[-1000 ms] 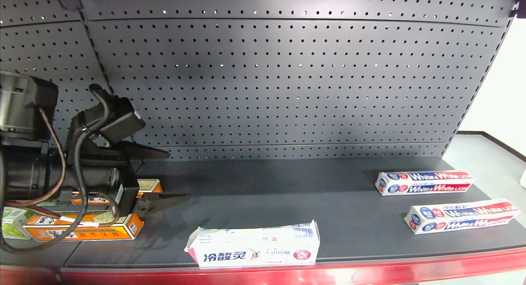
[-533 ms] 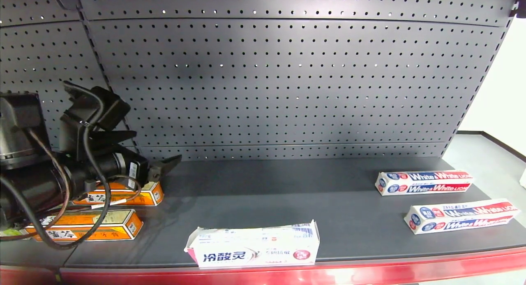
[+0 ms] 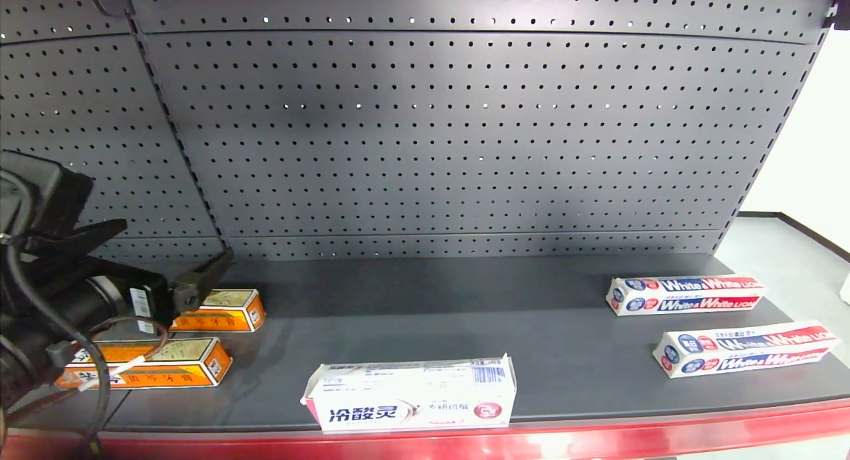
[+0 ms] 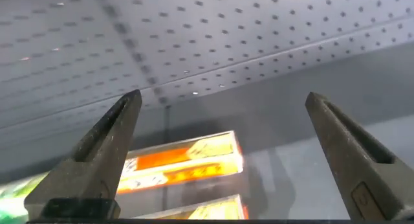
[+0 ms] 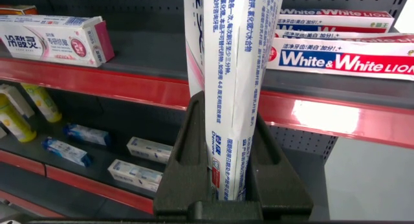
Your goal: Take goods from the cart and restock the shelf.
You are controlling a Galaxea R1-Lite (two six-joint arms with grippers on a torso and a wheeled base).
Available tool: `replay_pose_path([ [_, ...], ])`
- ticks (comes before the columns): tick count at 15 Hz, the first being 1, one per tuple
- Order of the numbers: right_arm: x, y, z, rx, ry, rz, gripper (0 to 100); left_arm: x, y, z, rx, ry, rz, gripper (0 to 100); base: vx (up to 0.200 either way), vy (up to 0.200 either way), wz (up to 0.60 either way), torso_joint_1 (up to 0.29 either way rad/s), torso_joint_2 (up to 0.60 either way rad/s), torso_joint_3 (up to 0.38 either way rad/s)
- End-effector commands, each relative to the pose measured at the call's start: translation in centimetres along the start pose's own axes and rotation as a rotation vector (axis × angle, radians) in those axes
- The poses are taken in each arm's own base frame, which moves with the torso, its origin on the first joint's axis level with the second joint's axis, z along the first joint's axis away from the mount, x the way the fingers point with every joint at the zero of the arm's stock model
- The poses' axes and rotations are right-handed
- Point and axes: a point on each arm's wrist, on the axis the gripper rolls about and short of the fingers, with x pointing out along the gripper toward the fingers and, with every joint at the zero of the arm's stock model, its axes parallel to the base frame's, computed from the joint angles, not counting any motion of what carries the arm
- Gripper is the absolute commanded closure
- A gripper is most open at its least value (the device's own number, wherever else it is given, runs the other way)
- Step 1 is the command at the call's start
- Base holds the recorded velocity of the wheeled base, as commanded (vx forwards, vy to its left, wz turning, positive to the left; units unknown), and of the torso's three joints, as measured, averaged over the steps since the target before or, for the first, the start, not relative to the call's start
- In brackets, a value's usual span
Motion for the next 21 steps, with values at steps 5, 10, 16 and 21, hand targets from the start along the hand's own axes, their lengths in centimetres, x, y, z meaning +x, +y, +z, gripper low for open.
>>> replay_pose_path([
  [5, 0.0, 0.0, 0.0, 0.000, 0.000, 0.001, 100, -7.5, 1.8, -2.7, -0.040, -0.101, 0.104, 0, 0.000, 0.000, 0.00, 0.000, 0.00, 0.000],
  [10, 0.0, 0.0, 0.0, 0.000, -0.001, 0.001, 100, -10.4, 2.2, -5.9, -0.075, -0.116, 0.146, 0, 0.000, 0.000, 0.00, 0.000, 0.00, 0.000],
  [16, 0.0, 0.0, 0.0, 0.000, 0.000, 0.001, 100, -13.1, 2.1, -9.6, -0.110, -0.102, 0.192, 0, 0.000, 0.000, 0.00, 0.000, 0.00, 0.000],
  [21, 0.0, 0.0, 0.0, 0.000, 0.000, 0.001, 100, -14.4, 1.9, -11.4, -0.119, -0.106, 0.200, 0, 0.000, 0.000, 0.00, 0.000, 0.00, 0.000],
])
